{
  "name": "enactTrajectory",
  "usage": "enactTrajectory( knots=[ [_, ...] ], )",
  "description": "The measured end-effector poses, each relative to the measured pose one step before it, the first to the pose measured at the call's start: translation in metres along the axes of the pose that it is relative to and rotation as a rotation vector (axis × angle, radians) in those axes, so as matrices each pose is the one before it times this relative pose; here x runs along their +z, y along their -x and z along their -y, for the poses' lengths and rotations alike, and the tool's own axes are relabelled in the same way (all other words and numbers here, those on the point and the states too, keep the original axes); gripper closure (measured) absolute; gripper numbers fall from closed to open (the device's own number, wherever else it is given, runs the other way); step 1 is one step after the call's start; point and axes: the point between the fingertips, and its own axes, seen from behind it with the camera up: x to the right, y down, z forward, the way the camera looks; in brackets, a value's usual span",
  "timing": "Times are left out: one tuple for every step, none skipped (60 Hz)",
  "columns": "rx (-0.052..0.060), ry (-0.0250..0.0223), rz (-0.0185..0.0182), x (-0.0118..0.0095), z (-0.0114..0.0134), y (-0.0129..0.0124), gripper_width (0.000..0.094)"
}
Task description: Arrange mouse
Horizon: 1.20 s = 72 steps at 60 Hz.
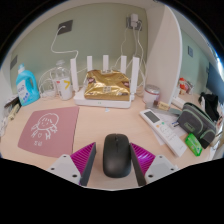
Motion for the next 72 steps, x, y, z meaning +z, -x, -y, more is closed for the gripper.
enactTrajectory(
  knots=[
    [-0.0067,-0.00295,0.00062,0.00114,0.00107,0.00151,0.0297],
    [-0.0045,0.00124,0.00532,0.00122,0.00027,0.00151,0.0334],
    [-0.0006,-0.00026,0.00633,0.0005,0.00034,0.00334,0.0383],
    [0.0001,0.00135,0.00805,0.00058,0.00012,0.00301,0.0453],
    [-0.0002,0.0016,0.00515,0.00031,-0.00001,0.00172,0.046],
    [-0.0038,0.00044,-0.00552,-0.00014,0.00029,-0.0006,0.0461],
    [-0.0039,-0.00039,-0.00545,-0.00004,0.00011,-0.00042,0.0462],
    [-0.0036,0.00136,-0.00331,-0.00003,-0.00004,-0.00055,0.0468],
    [-0.0034,0.00007,-0.0046,-0.00033,-0.00013,0.00084,0.0474],
    [-0.0053,0.00012,-0.00408,-0.0002,0.00006,0.00007,0.048],
    [-0.0067,-0.00022,-0.00251,0.00007,0.00022,-0.00056,0.0485],
    [-0.007,0.00121,-0.00325,-0.00046,-0.00016,0.00082,0.05],
    [-0.0064,0.00313,-0.00252,-0.00012,-0.00035,0.00015,0.0506],
    [-0.0038,0.00276,-0.00229,0.00008,0.00005,0.00006,0.0519],
    [-0.001,0.00383,-0.00253,0.00001,0.00022,-0.00014,0.0531],
    [0.0018,0.00515,-0.00271,-0.00012,0.00009,0.00003,0.0537],
    [0.0027,0.0056,-0.00255,-0.00008,-0.00006,-0.00016,0.055],
    [0.0024,0.00633,-0.00172,-0.00049,0.00018,-0.00095,0.0562],
    [-0.0001,0.0048,-0.0042,-0.00039,0.00017,-0.00053,0.0567],
    [-0.0015,0.00414,-0.00715,-0.00049,0.00016,-0.00119,0.0577],
    [-0.0038,0.00463,-0.01042,-0.00093,0.00021,-0.00189,0.0577],
    [-0.0043,0.0018,-0.01059,-0.0012,0.00106,-0.00191,0.0579],
    [-0.0031,-0.00207,-0.00838,-0.00183,0.00206,-0.001,0.0578],
    [-0.0017,-0.0045,-0.00584,-0.00215,0.00284,-0.00074,0.0579],
    [-0.0024,-0.00301,-0.00472,-0.002,0.00248,-0.00109,0.0579],
    [-0.0011,-0.00232,-0.00946,-0.00335,0.00333,-0.00161,0.0579],
    [0.0017,-0.00384,-0.012,-0.00437,0.00413,-0.00304,0.0578],
    [0.0038,-0.01,-0.013,-0.00416,0.00549,-0.00287,0.0578],
    [0.005,-0.011,-0.00922,-0.00443,0.00623,-0.00184,0.0579],
    [0.0056,-0.01099,-0.00671,-0.00495,0.00703,-0.00139,0.0578],
    [0.0066,-0.01246,-0.00736,-0.00535,0.00798,-0.00163,0.0577],
    [0.007,-0.01421,-0.00865,-0.00543,0.00888,-0.00199,0.0578],
    [0.0055,-0.01495,-0.00869,-0.00556,0.00933,-0.00186,0.0578],
    [0.0057,-0.01531,-0.00677,-0.00589,0.01013,-0.00103,0.0578],
    [0.007,-0.01833,-0.00395,-0.00545,0.01165,-0.00059,0.0577],
    [0.0067,-0.02078,-0.0031,-0.00629,0.01149,0.00034,0.0577],
    [0.0074,-0.02092,-0.00216,-0.00591,0.0127,0.00123,0.0578],
    [0.0064,-0.02059,-0.00041,-0.00551,0.01286,0.00212,0.0578],
    [0.0033,-0.01984,0.00173,-0.00527,0.01321,0.00305,0.0578],
    [0.0009,-0.02032,0.0043,-0.00497,0.01341,0.00393,0.0579],
    [0.0002,-0.02043,0.00593,-0.00454,0.01343,0.00461,0.0578],
    [0.0005,-0.02035,0.00572,-0.0036,0.01356,0.00572,0.0577],
    [0.0016,-0.01706,0.00935,-0.00312,0.01222,0.00593,0.0578],
    [0.0042,-0.0177,0.01261,-0.00281,0.01155,0.00787,0.0577],
    [0.0058,-0.01644,0.01567,-0.00199,0.01061,0.00872,0.0577],
    [0.0051,-0.01369,0.01603,-0.00125,0.00931,0.00885,0.0577],
    [0.0043,-0.01179,0.01351,-0.00034,0.00759,0.00841,0.0578],
    [0.0031,-0.00911,0.01098,0.00059,0.00575,0.00841,0.0578],
    [0.0022,-0.00552,0.01091,0.00183,0.0038,0.00871,0.0578],
    [0.0028,-0.00761,0.00906,0.00256,0.00093,0.01172,0.0577],
    [0.0002,0.00908,0.01638,0.00412,0.00253,0.00759,0.0579],
    [0.0026,0.00376,0.01515,0.00404,-0.00088,0.00966,0.0578],
    [0.0047,0.00476,0.01487,0.00463,-0.00218,0.01014,0.0578],
    [0.0051,0.00742,0.01536,0.00553,-0.004,0.01002,0.0578],
    [0.0027,0.01152,0.01546,0.00624,-0.00616,0.00968,0.0578],
    [0.0001,0.01445,0.01442,0.00683,-0.00765,0.00938,0.0579],
    [-0.0026,0.01718,0.01265,0.0076,-0.00933,0.0087,0.058],
    [-0.0036,0.01906,0.0114,0.0082,-0.01051,0.00837,0.058],
    [-0.005,0.01848,0.01022,0.00865,-0.01066,0.00792,0.0581],
    [-0.0077,0.01015,0.00693,0.00929,-0.01317,0.00892,0.0581],
    [-0.0093,0.01015,0.00602,0.00912,-0.01313,0.00808,0.0582],
    [-0.0093,0.02985,0.00461,0.00853,-0.01056,0.00588,0.0581],
    [-0.0091,0.02565,0.00669,0.00832,-0.01239,0.00548,0.0581],
    [-0.0062,0.02304,0.00759,0.00864,-0.01181,0.00543,0.0581],
    [-0.0042,0.02063,0.00584,0.00814,-0.01069,0.00492,0.0582],
    [-0.0042,0.02011,0.00544,0.00786,-0.01026,0.00407,0.0581],
    [-0.004,0.02089,0.00538,0.00668,-0.00981,0.00354,0.0581],
    [-0.0022,0.01832,0.00497,0.00598,-0.00864,0.00348,0.0581],
    [0.0008,0.01322,0.00256,0.00544,-0.00697,0.0022,0.058],
    [0.0004,0.00108,0.00002,0.00687,-0.00685,0.00056,0.0576],
    [0.0005,0.0088,-0.00402,0.00427,-0.00632,0.00127,0.0575],
    [-0.0015,0.01178,-0.00201,0.00376,-0.00559,0.00088,0.0574]
  ],
)
